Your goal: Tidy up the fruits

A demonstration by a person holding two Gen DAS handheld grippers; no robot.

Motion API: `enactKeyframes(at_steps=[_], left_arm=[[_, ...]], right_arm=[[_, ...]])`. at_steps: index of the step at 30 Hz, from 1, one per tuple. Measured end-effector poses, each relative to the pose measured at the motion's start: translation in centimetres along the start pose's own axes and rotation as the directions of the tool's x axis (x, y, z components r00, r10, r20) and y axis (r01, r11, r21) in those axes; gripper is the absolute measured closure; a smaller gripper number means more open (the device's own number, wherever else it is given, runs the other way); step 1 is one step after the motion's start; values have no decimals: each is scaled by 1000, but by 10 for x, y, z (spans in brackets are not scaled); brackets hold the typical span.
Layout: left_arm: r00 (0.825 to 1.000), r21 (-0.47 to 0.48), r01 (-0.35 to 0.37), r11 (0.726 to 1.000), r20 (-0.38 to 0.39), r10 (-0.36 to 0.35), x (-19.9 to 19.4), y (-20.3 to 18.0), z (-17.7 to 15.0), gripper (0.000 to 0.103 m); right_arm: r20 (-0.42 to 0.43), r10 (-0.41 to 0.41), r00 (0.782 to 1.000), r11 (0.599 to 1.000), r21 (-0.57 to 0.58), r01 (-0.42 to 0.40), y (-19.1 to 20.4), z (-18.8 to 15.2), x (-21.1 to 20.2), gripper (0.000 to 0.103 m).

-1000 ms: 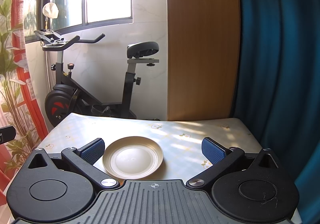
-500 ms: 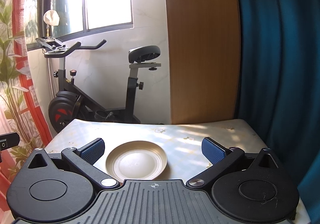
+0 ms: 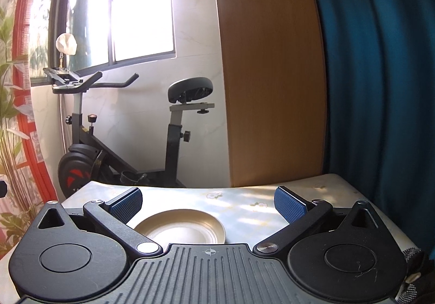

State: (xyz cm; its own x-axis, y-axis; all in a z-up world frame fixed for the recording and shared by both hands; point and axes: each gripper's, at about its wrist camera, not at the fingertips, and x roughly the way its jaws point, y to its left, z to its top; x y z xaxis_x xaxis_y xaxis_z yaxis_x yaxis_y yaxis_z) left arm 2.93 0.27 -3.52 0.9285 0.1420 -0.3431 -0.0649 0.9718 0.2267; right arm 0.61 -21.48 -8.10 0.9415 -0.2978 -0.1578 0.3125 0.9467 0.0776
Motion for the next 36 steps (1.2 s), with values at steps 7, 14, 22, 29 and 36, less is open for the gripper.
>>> enactKeyframes(at_steps=[7,14,22,29,36], left_arm=[[996,-8,80,997,-29,-80,25,1,-15,5],[991,-44,108,993,-77,-111,48,9,-29,8],[967,-142,199,970,-132,-218,67,18,-46,10],[960,-130,193,973,-181,-215,81,12,-54,10],[941,-168,213,963,-229,-248,90,16,-58,14]], right_arm=[[-78,34,996,999,16,-32,1,-24,25,0],[-139,67,988,997,-36,-72,13,-40,37,0],[-203,107,973,994,-15,-113,11,-54,43,0],[-345,-5,938,1000,-28,-5,-3,-69,65,0],[-385,54,921,997,-31,-72,-19,-83,73,5]])
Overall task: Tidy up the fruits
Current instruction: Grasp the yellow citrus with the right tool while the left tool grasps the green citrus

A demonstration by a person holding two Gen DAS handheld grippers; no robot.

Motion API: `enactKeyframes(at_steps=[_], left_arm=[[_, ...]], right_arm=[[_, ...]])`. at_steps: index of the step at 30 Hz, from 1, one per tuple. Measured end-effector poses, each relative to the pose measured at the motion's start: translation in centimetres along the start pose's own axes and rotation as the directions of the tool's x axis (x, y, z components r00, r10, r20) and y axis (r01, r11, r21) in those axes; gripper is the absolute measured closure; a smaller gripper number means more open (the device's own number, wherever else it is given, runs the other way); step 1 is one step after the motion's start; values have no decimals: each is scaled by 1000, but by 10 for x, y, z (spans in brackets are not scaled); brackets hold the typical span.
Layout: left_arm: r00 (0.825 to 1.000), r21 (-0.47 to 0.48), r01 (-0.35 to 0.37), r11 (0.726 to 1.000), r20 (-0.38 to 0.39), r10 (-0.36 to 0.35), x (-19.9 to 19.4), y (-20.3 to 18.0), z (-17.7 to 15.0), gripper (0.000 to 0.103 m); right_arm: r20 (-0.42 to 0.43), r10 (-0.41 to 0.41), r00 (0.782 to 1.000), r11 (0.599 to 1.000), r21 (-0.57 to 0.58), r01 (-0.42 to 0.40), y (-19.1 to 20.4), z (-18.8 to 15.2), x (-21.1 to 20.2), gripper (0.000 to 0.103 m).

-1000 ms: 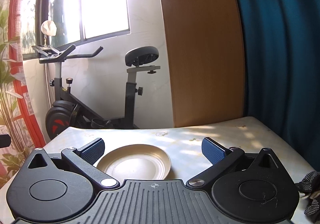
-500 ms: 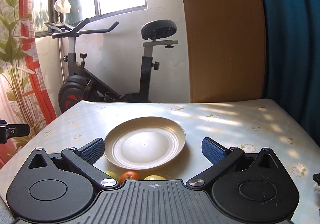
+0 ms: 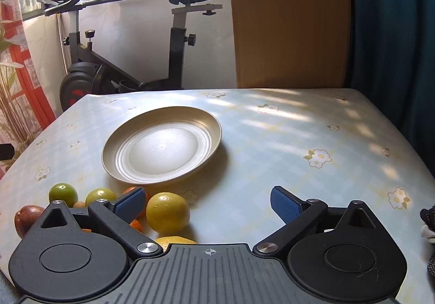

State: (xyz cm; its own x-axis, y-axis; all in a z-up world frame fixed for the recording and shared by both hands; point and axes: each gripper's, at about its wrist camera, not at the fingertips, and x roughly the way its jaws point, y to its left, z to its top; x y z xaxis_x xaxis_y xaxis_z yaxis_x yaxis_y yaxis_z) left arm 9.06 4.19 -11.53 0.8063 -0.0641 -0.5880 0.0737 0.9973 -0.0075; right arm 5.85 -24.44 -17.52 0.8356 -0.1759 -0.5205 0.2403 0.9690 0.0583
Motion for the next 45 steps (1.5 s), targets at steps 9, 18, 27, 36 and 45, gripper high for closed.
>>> enactKeyframes(at_steps=[9,18,27,36,45], left_arm=[[995,-74,26,997,99,-18,4,-2,7,15],[1000,72,-13,997,19,11,16,-25,14,12],[1000,172,-23,985,14,21,21,-35,16,12],[999,183,45,982,-18,-43,26,-36,13,13],[994,103,46,994,-102,-35,41,1,16,29]], right_arm=[[-51,83,995,994,-65,-86,1,2,8,6],[-152,166,974,983,-48,-175,-2,4,25,31],[-197,226,954,973,9,-229,-2,6,39,46],[-212,233,949,972,31,-232,-3,5,45,50],[-215,236,948,972,51,-230,-2,4,52,56]])
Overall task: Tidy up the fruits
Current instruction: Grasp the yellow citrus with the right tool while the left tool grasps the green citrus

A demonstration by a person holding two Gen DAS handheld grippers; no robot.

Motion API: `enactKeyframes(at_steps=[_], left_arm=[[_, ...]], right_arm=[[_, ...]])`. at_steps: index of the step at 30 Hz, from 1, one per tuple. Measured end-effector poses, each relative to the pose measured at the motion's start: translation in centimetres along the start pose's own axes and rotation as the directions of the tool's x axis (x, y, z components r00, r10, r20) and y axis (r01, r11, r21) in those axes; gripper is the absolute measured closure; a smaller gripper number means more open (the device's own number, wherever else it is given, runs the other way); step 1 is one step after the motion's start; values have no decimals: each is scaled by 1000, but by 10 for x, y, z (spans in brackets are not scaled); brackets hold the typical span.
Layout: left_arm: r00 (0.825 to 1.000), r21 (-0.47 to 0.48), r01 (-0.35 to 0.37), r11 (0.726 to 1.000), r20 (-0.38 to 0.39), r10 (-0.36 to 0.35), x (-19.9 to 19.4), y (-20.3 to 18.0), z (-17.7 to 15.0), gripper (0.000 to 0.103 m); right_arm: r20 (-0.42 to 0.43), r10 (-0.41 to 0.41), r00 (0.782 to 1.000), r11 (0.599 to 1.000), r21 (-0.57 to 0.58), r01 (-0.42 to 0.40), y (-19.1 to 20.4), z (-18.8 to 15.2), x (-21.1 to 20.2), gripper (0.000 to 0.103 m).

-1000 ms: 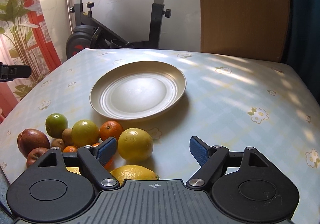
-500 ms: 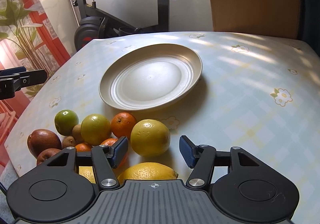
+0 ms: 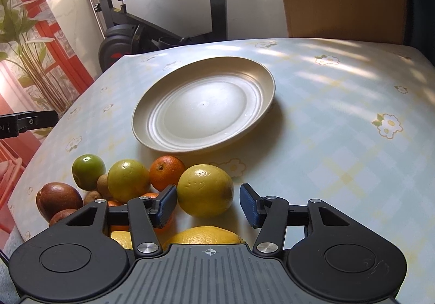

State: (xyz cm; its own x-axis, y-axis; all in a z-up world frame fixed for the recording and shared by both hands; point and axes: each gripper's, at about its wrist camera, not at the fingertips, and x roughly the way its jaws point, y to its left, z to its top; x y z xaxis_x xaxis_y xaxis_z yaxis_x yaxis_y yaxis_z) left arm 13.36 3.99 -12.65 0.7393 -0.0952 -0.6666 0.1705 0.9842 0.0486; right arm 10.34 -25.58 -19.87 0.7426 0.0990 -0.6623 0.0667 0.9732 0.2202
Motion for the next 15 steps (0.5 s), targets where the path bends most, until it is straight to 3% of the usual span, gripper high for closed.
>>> enactKeyframes(at_steps=[3,6,10,15], left_arm=[[999,-40,34,999,-40,-35,8,9,-2,38],[995,-19,60,998,-76,-61,15,6,-9,43],[980,-52,138,989,-137,-144,28,5,-17,43],[981,-38,137,990,-136,-141,35,-2,-21,44]], right_arm=[[-3,-2,1000,1000,1,2,1,-1,2,60],[-4,-6,1000,1000,-5,6,2,-2,3,60],[-1,-8,1000,1000,-15,8,3,-3,3,60],[6,-13,1000,1000,-11,13,4,-3,4,61]])
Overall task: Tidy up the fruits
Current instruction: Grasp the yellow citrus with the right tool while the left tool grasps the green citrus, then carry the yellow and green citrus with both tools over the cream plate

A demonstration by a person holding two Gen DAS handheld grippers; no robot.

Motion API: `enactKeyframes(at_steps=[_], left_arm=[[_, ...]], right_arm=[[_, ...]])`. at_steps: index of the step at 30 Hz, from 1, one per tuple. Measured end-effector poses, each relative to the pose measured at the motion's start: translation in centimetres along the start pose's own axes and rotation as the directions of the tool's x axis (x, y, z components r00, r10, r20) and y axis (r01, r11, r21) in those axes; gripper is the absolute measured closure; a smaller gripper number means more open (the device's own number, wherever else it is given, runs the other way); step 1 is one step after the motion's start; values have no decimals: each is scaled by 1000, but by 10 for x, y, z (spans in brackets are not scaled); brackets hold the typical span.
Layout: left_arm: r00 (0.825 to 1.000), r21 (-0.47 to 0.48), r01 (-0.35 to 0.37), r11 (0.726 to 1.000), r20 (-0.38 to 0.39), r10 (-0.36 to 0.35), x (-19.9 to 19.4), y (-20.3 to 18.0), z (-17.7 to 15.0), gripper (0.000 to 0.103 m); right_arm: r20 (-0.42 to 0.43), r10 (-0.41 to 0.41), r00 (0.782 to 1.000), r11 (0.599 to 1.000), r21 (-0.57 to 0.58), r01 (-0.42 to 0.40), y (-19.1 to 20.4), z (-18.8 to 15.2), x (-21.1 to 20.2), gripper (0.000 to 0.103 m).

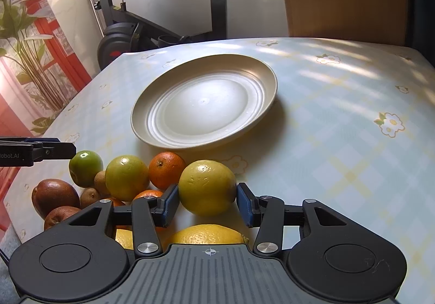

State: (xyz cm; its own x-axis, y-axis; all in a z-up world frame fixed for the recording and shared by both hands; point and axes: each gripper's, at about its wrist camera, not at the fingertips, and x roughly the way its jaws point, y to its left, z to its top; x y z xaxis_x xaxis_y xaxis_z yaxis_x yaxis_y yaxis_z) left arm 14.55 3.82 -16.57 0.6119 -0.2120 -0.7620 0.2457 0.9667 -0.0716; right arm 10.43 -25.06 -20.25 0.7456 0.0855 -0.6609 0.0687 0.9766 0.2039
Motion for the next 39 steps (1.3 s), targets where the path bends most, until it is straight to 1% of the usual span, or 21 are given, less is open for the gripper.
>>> enactKeyframes(at_steps=[4,8,10,12,15,18,21,28,29,31,33,39], left_arm=[[999,-14,30,999,-24,-31,9,-4,-5,44],[997,-61,54,997,-54,-58,17,0,-9,44],[996,-85,67,994,-55,-72,20,4,-10,43],[995,-95,75,993,-54,-80,21,6,-10,46],[994,-84,86,993,-60,-92,23,4,-10,50],[993,-70,79,994,-83,-85,29,-1,-11,50],[994,-63,73,995,-76,-78,30,-3,-11,50],[993,-90,79,993,-81,-86,33,3,-13,49],[993,-93,79,992,-85,-87,33,5,-13,50],[991,-98,82,992,-93,-92,34,8,-13,55],[991,-113,76,991,-105,-88,33,11,-13,55],[997,-87,45,995,-62,-51,22,12,-13,56]], right_arm=[[0,1,1000,1000,3,-1,0,0,0,61],[3,3,1000,1000,4,-3,-1,-1,0,61],[3,3,1000,1000,5,-3,-1,-1,0,61],[4,6,1000,1000,9,-6,-1,-1,-1,61],[5,7,1000,1000,12,-7,-1,-1,-1,61],[6,7,1000,1000,14,-7,-2,0,-1,60],[5,7,1000,1000,12,-7,-2,0,-1,60],[9,8,1000,1000,26,-8,-3,0,-1,60],[9,7,1000,1000,25,-8,-3,0,-1,60],[11,7,1000,1000,25,-7,-3,-1,-1,61],[16,7,1000,1000,25,-7,-3,-2,-2,61],[46,-1,999,1000,15,0,-1,-3,-10,61]])
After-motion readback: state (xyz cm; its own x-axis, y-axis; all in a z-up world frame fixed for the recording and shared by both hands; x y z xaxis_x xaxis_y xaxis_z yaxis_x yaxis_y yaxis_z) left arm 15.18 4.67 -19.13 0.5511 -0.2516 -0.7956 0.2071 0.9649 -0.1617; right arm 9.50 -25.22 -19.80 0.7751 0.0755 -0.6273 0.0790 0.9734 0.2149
